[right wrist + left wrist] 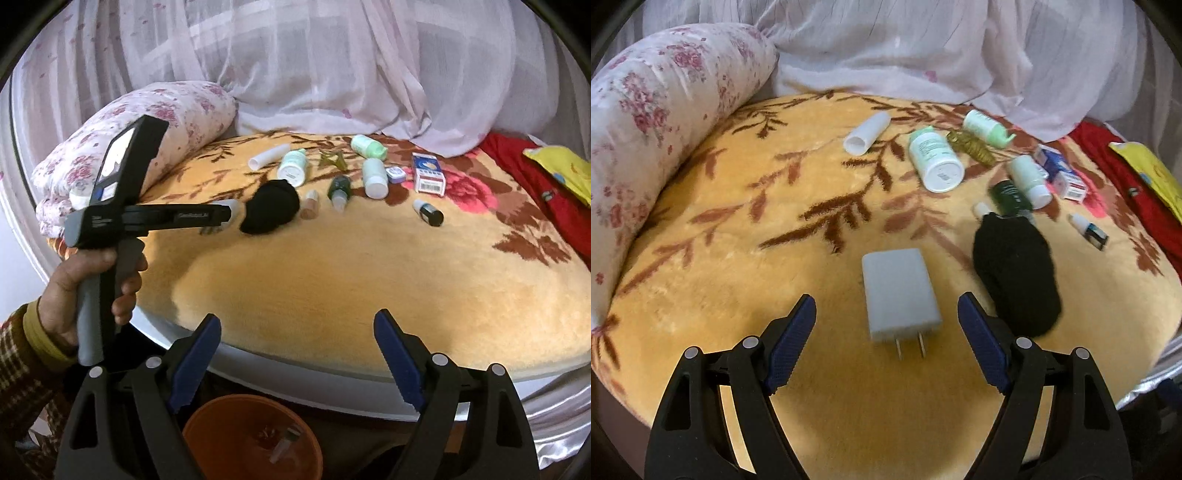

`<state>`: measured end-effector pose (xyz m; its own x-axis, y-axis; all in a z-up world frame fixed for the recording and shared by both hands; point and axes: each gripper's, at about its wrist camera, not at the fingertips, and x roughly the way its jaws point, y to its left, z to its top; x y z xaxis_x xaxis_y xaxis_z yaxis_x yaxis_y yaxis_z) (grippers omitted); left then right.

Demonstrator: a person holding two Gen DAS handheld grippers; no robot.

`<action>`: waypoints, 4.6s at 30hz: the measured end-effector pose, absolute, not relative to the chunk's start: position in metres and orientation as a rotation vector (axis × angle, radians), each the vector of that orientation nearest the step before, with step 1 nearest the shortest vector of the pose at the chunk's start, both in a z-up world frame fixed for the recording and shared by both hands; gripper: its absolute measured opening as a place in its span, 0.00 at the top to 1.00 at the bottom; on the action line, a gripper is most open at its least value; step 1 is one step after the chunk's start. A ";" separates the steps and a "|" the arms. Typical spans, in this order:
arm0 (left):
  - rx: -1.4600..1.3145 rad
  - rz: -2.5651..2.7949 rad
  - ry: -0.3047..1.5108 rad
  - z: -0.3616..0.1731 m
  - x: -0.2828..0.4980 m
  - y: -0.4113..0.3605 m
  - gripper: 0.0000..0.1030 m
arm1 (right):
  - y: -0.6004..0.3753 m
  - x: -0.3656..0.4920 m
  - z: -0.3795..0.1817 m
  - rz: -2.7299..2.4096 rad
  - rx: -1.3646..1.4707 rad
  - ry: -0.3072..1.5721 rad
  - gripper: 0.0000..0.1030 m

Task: Collect trash
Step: 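Grasp the white charger with left tool while right tool grasps the black sock, then lower charger and sock into the orange bin and open both tools, then grasp the lip gloss tube with left tool while right tool grasps the green bottle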

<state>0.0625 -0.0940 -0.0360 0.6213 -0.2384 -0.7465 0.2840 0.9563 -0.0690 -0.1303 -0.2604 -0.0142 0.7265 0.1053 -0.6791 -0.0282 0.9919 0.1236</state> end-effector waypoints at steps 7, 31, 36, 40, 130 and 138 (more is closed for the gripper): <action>0.004 -0.323 0.837 -0.046 0.068 -0.091 0.61 | -0.264 -0.124 -0.018 0.052 0.100 0.754 0.19; -0.031 -0.287 0.752 -0.025 0.006 -0.013 0.61 | -0.186 0.047 -0.035 -0.029 -0.132 0.738 0.44; -0.034 -0.305 0.762 -0.027 0.004 -0.016 0.61 | -0.193 0.037 -0.033 -0.024 -0.109 0.707 0.54; -0.021 -0.341 0.758 -0.023 -0.005 -0.023 0.61 | -0.200 0.015 -0.022 0.000 -0.075 0.690 0.54; 0.055 -0.392 0.849 -0.034 0.044 -0.100 0.83 | -0.289 0.071 -0.008 0.001 0.042 0.779 0.22; 0.021 -0.391 0.832 -0.034 0.043 -0.078 0.83 | -0.280 0.136 -0.037 -0.046 0.050 0.960 0.26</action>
